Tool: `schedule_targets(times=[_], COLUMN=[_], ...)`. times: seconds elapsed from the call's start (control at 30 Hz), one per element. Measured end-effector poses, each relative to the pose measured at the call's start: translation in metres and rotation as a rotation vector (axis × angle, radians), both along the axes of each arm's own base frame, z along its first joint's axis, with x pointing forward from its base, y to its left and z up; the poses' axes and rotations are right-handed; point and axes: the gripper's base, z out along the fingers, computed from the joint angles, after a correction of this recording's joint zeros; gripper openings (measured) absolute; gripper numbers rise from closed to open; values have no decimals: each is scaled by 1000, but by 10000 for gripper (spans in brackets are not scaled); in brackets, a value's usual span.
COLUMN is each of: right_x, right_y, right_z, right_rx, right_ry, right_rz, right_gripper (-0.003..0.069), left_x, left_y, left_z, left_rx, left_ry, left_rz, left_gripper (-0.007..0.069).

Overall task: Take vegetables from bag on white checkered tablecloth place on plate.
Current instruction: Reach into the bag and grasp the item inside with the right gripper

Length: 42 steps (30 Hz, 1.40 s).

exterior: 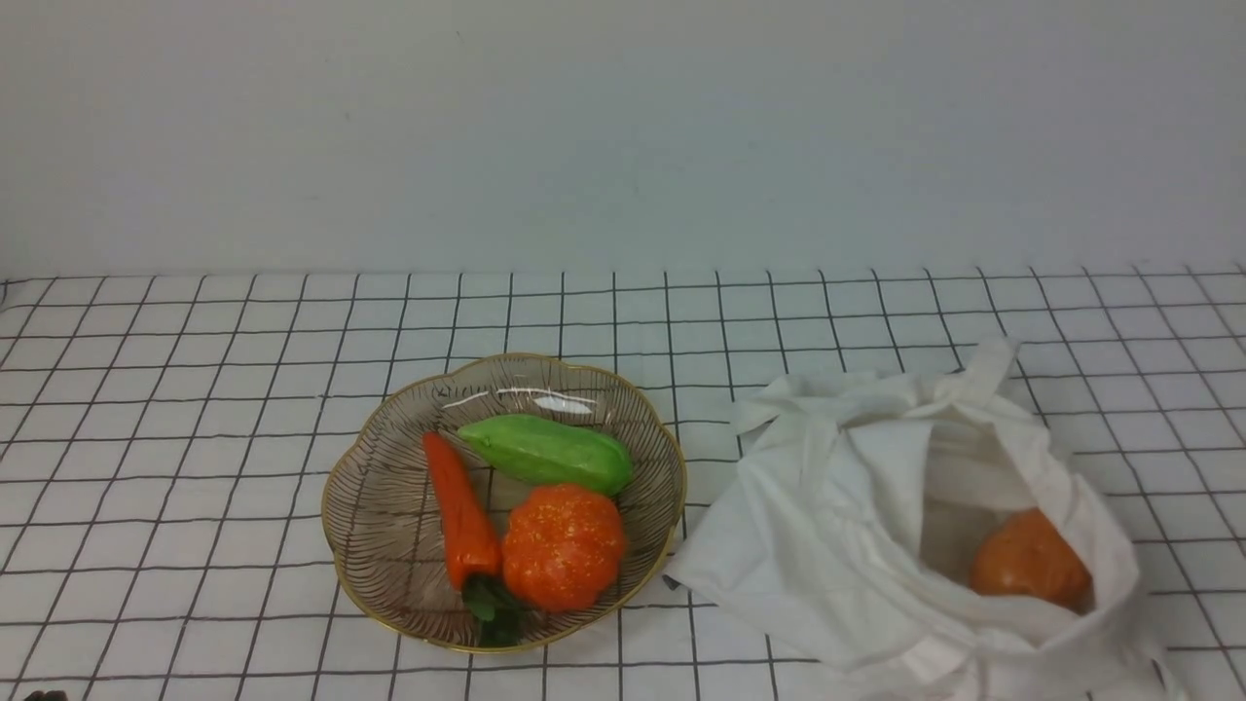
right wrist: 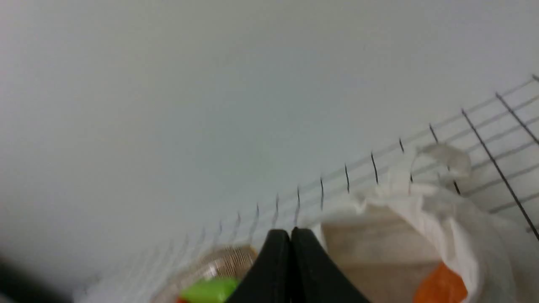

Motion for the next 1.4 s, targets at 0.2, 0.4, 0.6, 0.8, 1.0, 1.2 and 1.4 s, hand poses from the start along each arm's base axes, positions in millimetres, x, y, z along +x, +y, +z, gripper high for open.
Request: schedule_targets(times=[0.2, 0.4, 0.6, 0.8, 1.0, 1.2, 1.4], right_x=[52, 101, 147, 173, 196, 211, 227], right_y=[6, 7, 15, 37, 47, 47, 46], right_z=[13, 20, 10, -16, -44, -59, -72], right_rx=[-270, -350, -437, -526, -596, -542, -534], right_ry=[506, 667, 749, 827, 920, 989, 1053], right_rz=[194, 284, 343, 324, 279, 177, 101], right_gripper=[-12, -11, -11, 6, 118, 374, 618], left_x=[0, 0, 0, 0, 0, 0, 0], left_y=[0, 0, 0, 0, 0, 0, 0], left_z=[0, 0, 0, 0, 0, 0, 0], left_rx=[0, 0, 0, 0, 0, 0, 0], left_ry=[0, 0, 0, 0, 0, 0, 0], left_rz=[0, 0, 0, 0, 0, 0, 0], left_gripper=[-8, -8, -8, -8, -8, -8, -8])
